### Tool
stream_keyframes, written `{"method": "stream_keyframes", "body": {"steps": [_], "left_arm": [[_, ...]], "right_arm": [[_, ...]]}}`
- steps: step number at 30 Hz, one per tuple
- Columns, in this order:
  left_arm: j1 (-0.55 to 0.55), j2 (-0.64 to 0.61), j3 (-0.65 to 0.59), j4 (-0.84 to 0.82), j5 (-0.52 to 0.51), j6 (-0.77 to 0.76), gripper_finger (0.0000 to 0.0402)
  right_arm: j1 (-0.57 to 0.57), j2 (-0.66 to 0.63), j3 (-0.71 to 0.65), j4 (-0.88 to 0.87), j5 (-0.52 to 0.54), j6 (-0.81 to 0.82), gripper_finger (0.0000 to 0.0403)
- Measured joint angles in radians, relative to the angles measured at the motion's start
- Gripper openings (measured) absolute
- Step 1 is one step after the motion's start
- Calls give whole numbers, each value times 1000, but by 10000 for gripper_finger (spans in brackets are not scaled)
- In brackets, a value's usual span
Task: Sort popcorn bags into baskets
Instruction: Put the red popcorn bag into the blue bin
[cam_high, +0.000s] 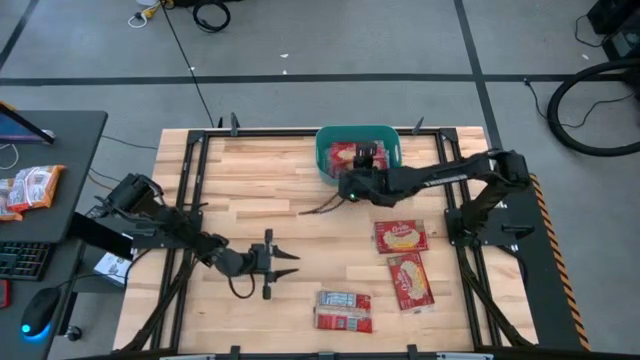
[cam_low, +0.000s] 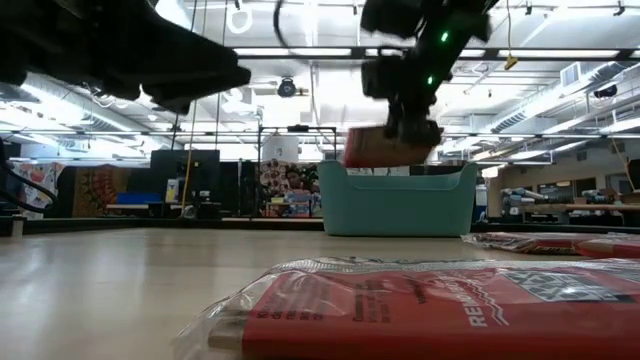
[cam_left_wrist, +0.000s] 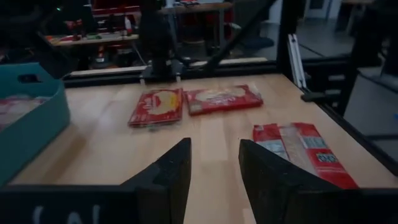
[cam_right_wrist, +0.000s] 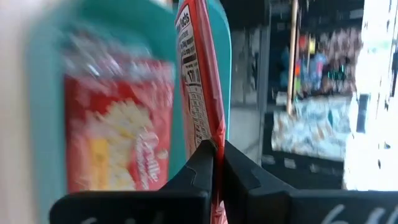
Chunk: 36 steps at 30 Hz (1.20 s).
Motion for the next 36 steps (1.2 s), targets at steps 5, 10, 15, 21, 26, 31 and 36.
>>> {"method": "stream_keyframes", "body": {"steps": [5,10,15,21,26,31,36], "left_arm": [[14,0,-18,21,0,-44,141],[19,0,-14,25,1,-55,141],[18,0,-14,22,1,-59,141],[18,0,-14,22,1,-62,141],[18,0,-14,21,1,-64,141],[18,0,-14,21,3,-82,141],[18,0,-14,20,3,-88,141]], "right_arm": [[-74,40,0,6,12,0,26],[-114,58,0,-30,-89,7,33],[-96,59,0,-86,-163,57,36],[-62,59,0,-160,-234,100,79],[-25,51,0,-207,-232,165,130],[18,13,23,-279,-203,250,157],[60,-11,101,-386,-325,402,159]]}}
